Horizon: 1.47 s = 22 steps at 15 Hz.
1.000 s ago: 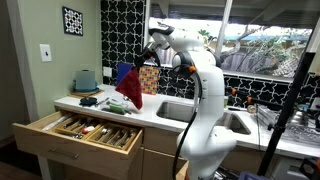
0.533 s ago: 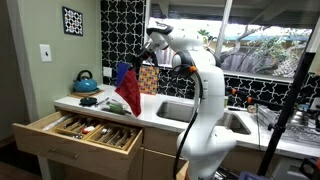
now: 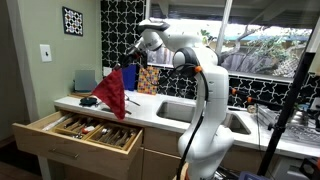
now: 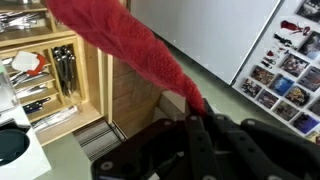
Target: Fold the towel and hang it over the edge of the drawer
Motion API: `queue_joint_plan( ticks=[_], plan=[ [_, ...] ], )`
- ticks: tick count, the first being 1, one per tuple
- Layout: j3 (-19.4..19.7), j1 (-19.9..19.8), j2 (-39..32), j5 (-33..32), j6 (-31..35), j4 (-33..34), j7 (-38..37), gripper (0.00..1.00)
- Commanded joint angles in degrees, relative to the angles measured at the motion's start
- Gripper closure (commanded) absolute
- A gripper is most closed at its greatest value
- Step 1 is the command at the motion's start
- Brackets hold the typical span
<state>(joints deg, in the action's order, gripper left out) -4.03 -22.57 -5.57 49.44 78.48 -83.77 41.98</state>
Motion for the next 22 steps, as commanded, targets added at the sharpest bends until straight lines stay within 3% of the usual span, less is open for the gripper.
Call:
queue_joint_plan(
  ticks=[1,7,11,16,22],
  plan=[
    [4.1,6.8,4.8,1.2,0.7,-9.8,1.4,0.99],
    [4.4,14.4,5.2,-3.2,7.8,-19.7,4.2,0.99],
    [4.3,16.6,3.9,-6.2,16.2,-23.4,7.5,0.99],
    [3.8,18.2,2.1,-5.1,26.5,-26.2,10.5,0.99],
    [3.1,19.6,-0.4,-4.8,25.6,-25.5,11.3,0.94]
  ],
)
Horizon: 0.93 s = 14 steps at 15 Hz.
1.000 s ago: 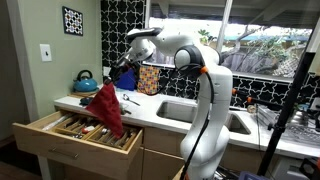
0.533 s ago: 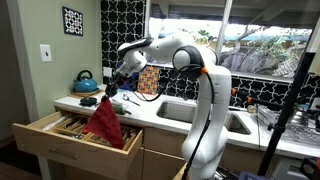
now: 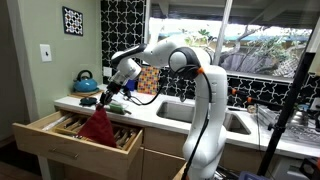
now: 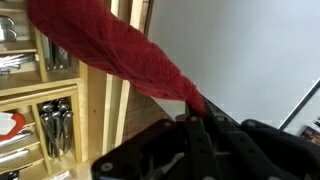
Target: Fold the towel and hang it over the edge of the drawer
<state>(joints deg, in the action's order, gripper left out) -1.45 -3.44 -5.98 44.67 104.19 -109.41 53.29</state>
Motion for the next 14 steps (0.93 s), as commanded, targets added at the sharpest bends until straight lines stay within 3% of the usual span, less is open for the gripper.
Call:
queue_joint_plan(
  ticks=[1,5,6,14],
  plan=[
    [0.4,0.6,-0.3,0.1,-0.1,0.1,0.1,0.94],
    [0.5,0.6,-0.4,0.1,-0.1,0.1,0.3,0.94],
    [0.1,0.9,-0.5,0.6,0.2,-0.2,1.0,0.99],
    [-3.3,4.7,-2.4,1.8,0.4,-4.8,2.8,0.99]
  ],
)
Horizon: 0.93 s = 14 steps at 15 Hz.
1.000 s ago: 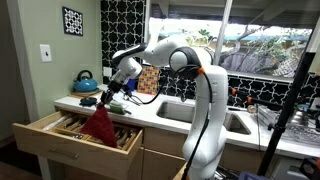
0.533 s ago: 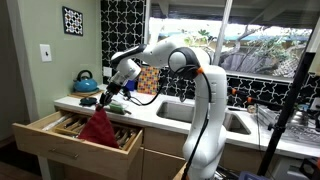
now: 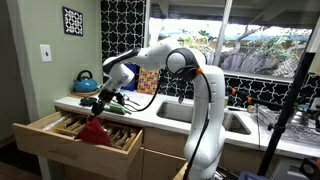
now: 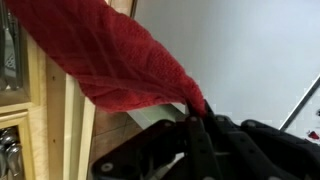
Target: Fold the towel and hang it over the edge of the drawer
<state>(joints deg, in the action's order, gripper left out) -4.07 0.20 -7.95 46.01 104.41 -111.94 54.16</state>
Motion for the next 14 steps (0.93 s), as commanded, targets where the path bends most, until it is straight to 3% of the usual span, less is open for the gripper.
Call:
queue_joint_plan(
  ticks=[1,13,14],
  plan=[
    [-1.0,1.4,-0.9,0.1,-0.5,-2.5,2.1,0.99],
    [-3.8,3.8,-7.1,-7.7,-2.2,-2.4,3.8,0.99],
    [-3.9,3.7,-7.2,-8.3,-2.5,-2.4,3.9,0.8]
  ],
)
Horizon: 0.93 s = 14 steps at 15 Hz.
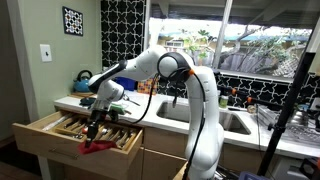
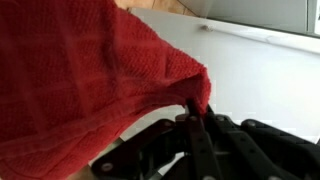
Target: Fold the towel and hang it over the edge of the drawer
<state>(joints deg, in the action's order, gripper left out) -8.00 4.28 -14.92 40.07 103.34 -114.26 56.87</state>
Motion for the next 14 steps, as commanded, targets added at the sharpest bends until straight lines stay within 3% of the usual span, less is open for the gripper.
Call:
queue_joint_plan(
  ticks=[1,6,10,14],
  plan=[
    [0.0,-0.6,-0.1,-2.5,-1.9,-0.2,1.6,0.68],
    [0.3,-1.4,0.8,-3.1,-4.1,-0.8,3.0,0.32],
    [0.2,-0.6,1.6,-5.2,-5.3,2.5,-0.5,0.02],
    [0.9,-0.2,7.2,-17.1,-12.2,6.3,-5.4,0.0]
  ],
)
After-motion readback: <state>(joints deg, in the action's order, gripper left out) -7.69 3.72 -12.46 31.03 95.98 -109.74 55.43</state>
